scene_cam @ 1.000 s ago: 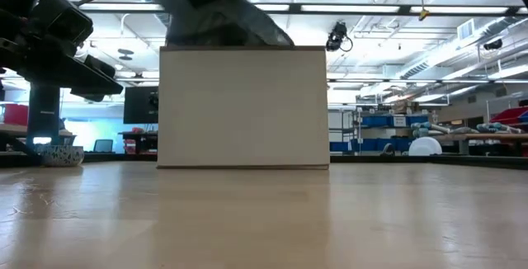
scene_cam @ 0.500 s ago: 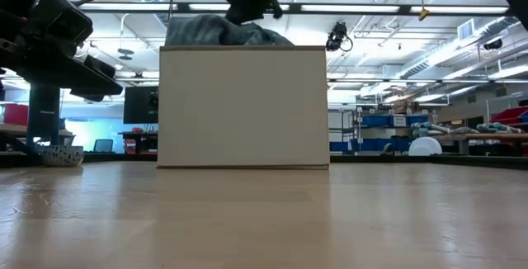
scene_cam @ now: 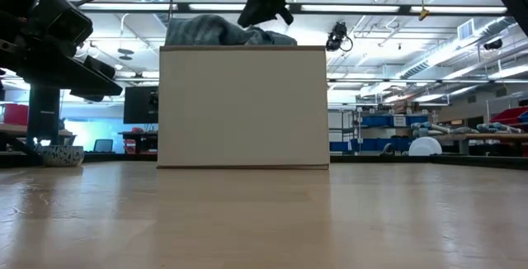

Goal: Sort clothes
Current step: Put the blue striped shirt into the laundry organizer

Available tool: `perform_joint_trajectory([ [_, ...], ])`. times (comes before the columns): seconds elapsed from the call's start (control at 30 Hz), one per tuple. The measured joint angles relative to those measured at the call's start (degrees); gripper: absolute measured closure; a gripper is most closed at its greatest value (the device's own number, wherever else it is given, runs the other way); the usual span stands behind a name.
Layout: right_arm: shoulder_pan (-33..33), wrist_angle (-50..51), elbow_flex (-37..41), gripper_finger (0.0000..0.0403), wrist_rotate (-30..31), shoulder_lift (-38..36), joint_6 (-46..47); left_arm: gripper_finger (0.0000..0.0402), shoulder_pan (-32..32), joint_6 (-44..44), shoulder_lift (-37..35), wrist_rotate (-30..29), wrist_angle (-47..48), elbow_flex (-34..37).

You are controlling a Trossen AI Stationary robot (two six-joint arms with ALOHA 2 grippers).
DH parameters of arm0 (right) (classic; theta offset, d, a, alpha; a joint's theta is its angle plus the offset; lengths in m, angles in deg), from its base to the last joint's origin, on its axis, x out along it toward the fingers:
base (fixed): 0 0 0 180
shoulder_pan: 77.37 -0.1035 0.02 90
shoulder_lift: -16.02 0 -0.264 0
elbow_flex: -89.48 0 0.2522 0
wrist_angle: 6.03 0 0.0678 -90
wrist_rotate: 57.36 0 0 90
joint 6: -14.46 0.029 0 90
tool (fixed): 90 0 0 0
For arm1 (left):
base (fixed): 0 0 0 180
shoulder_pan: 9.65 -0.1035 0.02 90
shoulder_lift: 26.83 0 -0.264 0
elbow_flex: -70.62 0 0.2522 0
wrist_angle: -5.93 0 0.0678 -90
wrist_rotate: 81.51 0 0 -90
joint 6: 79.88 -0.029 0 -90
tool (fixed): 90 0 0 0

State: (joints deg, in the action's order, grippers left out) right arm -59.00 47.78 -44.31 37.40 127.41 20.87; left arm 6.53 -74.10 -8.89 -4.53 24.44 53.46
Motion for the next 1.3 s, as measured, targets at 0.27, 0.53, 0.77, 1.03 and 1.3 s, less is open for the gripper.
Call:
perform_joint_trajectory([
  [0.27,-4.38,-0.1,0.36,0.0291,-6.4,-0.01,-1.2,0.0271,-0.01,-0.01,-0.01,-0.01,-0.04,0.0],
  [0.53,-5.37,-5.81,6.76,0.0221,-1.44,0.02,-4.4,0.0271,-0.01,-0.01,-0.01,-0.02,-0.13,0.0],
  [0.77,-0.03,-12.34,16.1,0.0182,-1.49,0.02,1.46,0.027,-0.02,-0.01,0.0,-0.02,-0.14,0.0],
  [1.03,6.5,-23.57,29.22,0.0179,-3.24,0.0,7.79,0.027,-0.02,-0.98,0.01,-0.04,-0.15,0.0],
  [1.3,8.56,-26.18,33.84,0.0183,-5.81,-0.23,9.03,0.0271,-0.02,-1.1,0.01,-0.07,-0.11,0.0],
])
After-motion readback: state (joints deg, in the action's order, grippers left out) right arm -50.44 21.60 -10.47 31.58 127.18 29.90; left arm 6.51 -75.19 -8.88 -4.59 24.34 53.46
